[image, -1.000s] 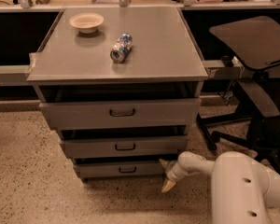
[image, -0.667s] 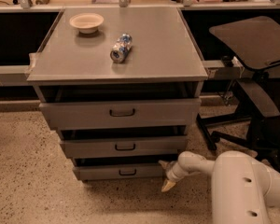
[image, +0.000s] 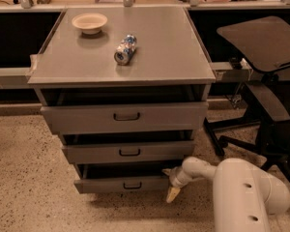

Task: Open bottom drawer

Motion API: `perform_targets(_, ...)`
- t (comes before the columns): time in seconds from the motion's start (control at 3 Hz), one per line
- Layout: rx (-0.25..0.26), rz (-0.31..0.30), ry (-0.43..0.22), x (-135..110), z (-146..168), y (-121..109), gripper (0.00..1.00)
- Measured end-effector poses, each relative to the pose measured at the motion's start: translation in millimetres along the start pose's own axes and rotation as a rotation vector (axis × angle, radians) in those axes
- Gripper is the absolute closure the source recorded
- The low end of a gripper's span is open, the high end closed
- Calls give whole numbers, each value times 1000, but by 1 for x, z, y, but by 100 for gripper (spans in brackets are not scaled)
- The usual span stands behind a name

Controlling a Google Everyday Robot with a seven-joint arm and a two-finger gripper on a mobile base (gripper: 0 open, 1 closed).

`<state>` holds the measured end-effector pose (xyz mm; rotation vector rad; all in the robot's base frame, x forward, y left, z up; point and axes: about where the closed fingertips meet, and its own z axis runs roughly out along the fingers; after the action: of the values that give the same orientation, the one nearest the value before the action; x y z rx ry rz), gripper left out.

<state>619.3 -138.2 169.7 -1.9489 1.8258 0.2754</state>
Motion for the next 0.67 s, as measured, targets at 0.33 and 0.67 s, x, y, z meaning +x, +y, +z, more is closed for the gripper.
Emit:
perform_targets(0.33, -34, -3, -23, -11, 2, 7, 7)
perform_targets(0.67, -85, -18, -40, -25, 0, 27, 30)
